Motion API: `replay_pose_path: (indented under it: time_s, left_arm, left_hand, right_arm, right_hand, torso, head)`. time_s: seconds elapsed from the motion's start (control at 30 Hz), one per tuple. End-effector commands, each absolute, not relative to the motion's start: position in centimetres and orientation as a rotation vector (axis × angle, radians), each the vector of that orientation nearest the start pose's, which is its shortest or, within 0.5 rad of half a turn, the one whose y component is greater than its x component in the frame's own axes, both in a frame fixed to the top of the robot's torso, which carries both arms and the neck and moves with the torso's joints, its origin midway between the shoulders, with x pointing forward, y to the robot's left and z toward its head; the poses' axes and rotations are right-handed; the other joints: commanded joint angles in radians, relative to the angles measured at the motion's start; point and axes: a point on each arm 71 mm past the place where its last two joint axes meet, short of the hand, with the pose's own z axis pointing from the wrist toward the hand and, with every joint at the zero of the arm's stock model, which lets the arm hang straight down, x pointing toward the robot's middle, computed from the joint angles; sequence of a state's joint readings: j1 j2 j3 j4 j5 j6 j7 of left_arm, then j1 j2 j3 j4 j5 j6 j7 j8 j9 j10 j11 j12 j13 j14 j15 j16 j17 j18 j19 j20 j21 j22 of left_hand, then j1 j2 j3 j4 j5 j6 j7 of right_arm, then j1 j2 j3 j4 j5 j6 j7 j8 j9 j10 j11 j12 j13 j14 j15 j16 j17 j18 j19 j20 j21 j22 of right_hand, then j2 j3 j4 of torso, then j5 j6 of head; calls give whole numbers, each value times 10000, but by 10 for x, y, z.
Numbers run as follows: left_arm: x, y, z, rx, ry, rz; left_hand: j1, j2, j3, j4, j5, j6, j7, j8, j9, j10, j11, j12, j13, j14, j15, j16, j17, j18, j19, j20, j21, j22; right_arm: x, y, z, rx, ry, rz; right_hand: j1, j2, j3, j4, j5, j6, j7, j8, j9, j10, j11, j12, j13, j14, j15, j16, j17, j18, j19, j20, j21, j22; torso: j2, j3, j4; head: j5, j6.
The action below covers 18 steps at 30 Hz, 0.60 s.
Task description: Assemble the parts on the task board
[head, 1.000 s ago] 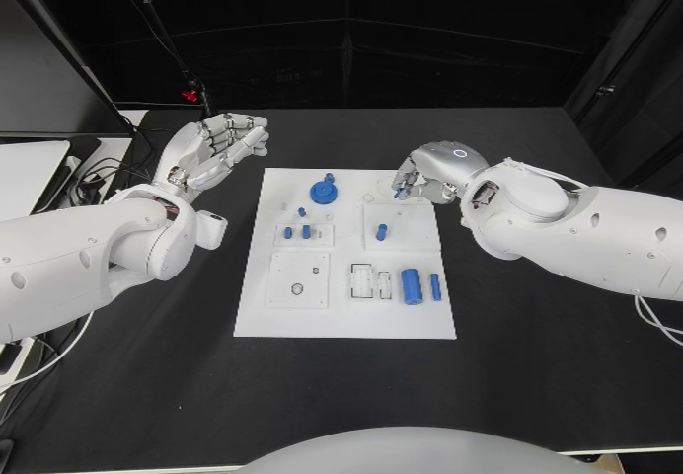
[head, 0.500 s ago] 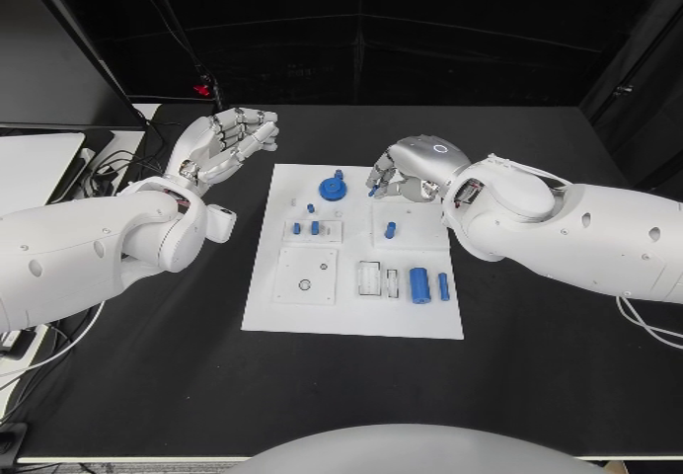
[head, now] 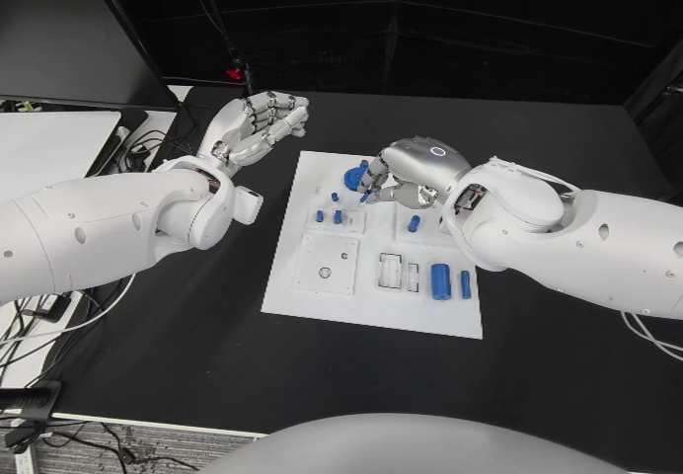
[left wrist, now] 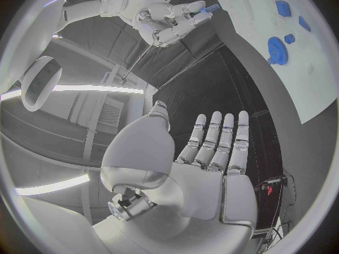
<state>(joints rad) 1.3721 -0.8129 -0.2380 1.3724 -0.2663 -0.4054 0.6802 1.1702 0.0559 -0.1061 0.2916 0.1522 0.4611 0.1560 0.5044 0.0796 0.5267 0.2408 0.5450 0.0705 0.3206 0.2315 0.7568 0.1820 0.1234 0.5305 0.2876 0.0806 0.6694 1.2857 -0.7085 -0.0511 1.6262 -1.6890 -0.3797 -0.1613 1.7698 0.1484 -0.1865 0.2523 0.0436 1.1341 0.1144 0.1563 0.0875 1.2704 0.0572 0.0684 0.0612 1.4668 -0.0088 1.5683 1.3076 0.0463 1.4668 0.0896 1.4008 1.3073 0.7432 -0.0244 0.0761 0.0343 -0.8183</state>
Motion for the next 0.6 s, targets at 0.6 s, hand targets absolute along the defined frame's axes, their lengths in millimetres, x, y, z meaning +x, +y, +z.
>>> replay_pose_path:
  time_s: [0.6]
  left_arm:
    - [516,237,-142,-5161,12135,-14204]
  left_hand:
    - [56,84,-94,-8,51,-62,1278,68,-15,-68,22,80,-12,-58,17,66,-38,-46,71,11,54,-25]
  right_arm:
    - [441,-78,-179,-5842,15303,7553]
  right_hand:
    - [143,43,103,-10,39,-10,73,-27,20,11,55,-83,-13,1040,6,25,2632,-60,398,47,-137,1980]
  torso:
    - [-8,2,-12]
  head:
    - [155,-267]
